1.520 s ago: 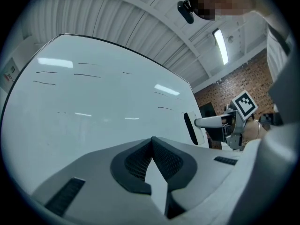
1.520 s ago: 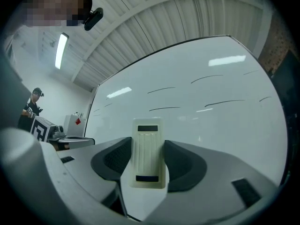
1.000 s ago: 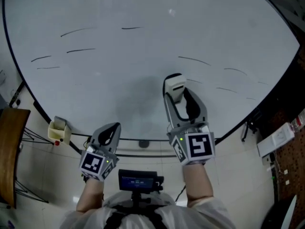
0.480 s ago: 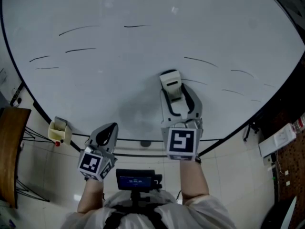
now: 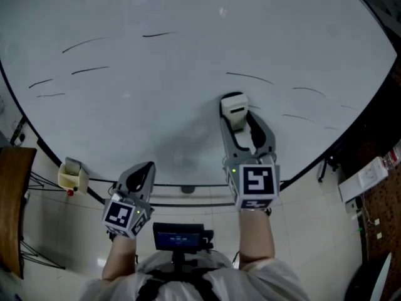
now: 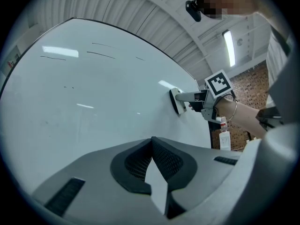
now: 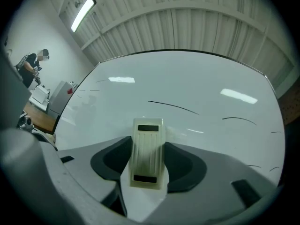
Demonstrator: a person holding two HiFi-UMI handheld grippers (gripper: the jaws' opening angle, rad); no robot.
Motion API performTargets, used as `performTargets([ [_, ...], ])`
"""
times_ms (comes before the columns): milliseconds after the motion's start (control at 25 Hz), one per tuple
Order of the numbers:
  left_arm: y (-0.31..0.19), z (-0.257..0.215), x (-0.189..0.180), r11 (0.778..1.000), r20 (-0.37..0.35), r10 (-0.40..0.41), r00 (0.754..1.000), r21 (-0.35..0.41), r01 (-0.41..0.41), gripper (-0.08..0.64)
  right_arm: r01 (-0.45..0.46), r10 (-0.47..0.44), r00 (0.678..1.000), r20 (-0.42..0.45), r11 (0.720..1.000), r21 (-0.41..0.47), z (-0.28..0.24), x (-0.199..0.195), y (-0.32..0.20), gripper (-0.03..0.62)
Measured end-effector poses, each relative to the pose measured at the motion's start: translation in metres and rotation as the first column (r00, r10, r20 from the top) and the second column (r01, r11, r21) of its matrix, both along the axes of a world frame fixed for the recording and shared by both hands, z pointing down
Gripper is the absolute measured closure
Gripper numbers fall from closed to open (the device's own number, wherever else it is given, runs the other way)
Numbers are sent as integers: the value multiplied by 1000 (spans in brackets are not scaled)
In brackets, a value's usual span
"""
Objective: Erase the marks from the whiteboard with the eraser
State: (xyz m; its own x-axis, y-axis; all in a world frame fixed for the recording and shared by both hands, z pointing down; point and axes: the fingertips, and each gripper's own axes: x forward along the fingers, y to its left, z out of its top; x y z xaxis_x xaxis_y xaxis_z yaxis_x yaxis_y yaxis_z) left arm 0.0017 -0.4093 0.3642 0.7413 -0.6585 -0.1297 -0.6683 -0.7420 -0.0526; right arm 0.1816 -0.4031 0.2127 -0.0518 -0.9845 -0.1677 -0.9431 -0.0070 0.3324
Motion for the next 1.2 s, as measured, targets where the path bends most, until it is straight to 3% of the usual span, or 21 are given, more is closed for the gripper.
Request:
performTargets([
  [360,7,1,33,999,17,33,999,2,-33,558,-113,113,990,82,994,-3,3,83,18,364],
  [560,11,-2,47,999,19,50,999,12,-50,558,-105,106,988,109,994,-12,4,90,22,365],
  [680,13,-4,48,999,23,46,999,17,-46,558,-60,59,995,80,998,1,-1,68,26,367],
  [800,12,-3,43,999,24,30,999,17,-30,558,57,-56,998,-16,998,34,-13,14,21,367],
  [920,13,-3,35,1000,28,14,1000,19,-14,558,122,-120,988,-98,993,8,-14,-36,7,367],
  [1120,9,-1,13,1000,21,-29,999,0,29,558,70,-72,975,-210,997,-15,-6,-70,-11,367],
  [1200,7,-2,9,999,14,-39,999,-4,39,558,69,-69,978,-198,998,-4,-8,-68,-13,365],
])
